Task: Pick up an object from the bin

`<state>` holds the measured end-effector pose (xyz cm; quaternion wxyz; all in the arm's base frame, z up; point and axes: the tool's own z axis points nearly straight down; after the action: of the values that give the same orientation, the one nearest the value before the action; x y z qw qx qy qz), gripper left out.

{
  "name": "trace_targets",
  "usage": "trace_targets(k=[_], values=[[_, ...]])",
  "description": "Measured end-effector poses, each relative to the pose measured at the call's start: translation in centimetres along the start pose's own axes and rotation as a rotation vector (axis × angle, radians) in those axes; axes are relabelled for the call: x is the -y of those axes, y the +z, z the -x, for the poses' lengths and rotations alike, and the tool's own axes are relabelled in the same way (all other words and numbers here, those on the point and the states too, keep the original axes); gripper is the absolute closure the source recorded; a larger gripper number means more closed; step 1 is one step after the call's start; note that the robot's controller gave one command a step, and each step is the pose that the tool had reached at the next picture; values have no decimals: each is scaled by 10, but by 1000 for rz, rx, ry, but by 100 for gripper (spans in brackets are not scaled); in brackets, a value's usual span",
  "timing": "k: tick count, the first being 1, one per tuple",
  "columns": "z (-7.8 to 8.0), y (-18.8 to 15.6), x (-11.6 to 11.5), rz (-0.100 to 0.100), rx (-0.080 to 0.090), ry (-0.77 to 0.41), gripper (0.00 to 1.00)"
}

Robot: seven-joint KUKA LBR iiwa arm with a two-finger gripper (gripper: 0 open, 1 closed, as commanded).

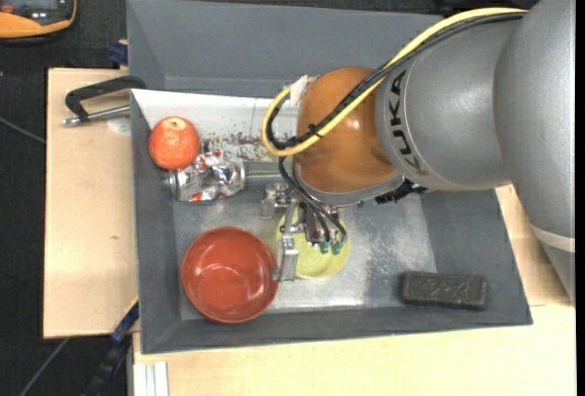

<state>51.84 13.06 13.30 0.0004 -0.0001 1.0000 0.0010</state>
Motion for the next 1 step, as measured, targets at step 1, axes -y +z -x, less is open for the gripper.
trace_targets(k=[1], values=[[-11,66,18,0,-5,15,0]])
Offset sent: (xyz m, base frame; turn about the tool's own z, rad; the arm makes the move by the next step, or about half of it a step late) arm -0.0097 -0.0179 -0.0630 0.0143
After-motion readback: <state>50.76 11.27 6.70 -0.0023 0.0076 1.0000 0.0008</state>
